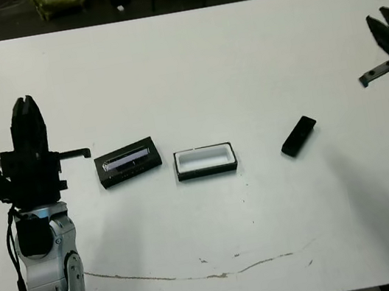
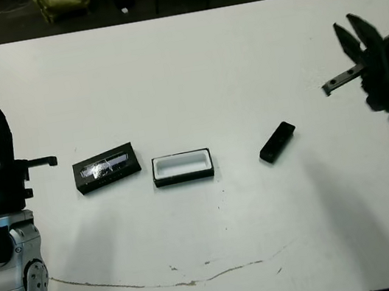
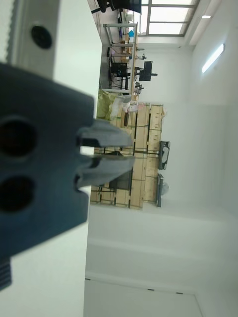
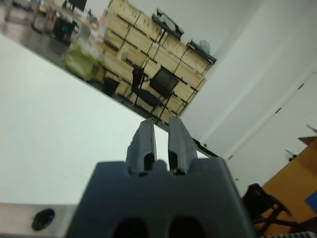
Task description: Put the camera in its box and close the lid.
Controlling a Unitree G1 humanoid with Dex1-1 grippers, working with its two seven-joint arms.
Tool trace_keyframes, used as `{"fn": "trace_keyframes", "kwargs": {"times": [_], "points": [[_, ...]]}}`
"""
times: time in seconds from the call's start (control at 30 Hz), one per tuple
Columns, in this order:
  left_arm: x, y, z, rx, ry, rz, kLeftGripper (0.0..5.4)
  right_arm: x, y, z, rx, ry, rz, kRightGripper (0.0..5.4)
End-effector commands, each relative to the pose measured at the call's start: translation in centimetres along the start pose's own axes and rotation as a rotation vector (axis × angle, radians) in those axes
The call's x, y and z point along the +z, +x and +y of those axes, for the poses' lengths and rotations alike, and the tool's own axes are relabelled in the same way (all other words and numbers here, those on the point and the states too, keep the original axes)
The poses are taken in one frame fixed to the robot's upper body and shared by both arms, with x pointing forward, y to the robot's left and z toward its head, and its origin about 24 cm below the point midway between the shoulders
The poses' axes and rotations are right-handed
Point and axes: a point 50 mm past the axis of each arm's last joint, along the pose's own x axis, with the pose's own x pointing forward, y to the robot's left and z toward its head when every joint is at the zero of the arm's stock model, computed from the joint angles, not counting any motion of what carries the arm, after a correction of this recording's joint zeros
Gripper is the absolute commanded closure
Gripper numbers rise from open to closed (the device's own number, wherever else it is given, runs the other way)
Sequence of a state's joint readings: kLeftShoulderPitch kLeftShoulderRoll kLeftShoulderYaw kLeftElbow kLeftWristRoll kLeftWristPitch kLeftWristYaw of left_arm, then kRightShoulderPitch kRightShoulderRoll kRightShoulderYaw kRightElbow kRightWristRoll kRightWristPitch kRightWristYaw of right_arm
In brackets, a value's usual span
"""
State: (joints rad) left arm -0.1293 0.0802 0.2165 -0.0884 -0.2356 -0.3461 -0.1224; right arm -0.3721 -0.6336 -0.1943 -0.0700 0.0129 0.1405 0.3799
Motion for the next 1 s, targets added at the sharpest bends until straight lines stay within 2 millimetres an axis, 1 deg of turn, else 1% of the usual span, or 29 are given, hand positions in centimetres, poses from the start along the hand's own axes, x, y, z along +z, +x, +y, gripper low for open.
{"fn": "trace_keyframes", "kwargs": {"times": [0.03,0.27,0.4,0.63,0.83,1.0], "points": [[-0.3,-0.4,0.3,0.003,0.008,0.029,5.38,-1.0,1.0,0.0,0.114,-0.074,0.081,5.40],[-0.3,-0.4,0.4,0.007,0.005,0.030,5.38,-2.1,2.6,-0.3,0.427,-0.146,0.212,5.40],[-0.4,-0.5,0.5,0.007,0.007,0.032,5.38,-2.9,3.0,-0.2,0.589,-0.129,0.238,5.40],[-0.6,-0.7,0.8,0.006,0.001,0.032,5.38,-3.7,2.4,0.2,0.666,-0.093,0.324,5.40],[-0.8,-0.7,0.8,0.002,0.013,0.022,5.38,-4.3,1.4,0.9,0.736,-0.138,0.347,5.40],[-0.8,-0.8,0.7,-0.003,-0.004,0.028,5.38,-4.2,1.1,1.8,0.832,-0.219,0.392,5.40]]}}
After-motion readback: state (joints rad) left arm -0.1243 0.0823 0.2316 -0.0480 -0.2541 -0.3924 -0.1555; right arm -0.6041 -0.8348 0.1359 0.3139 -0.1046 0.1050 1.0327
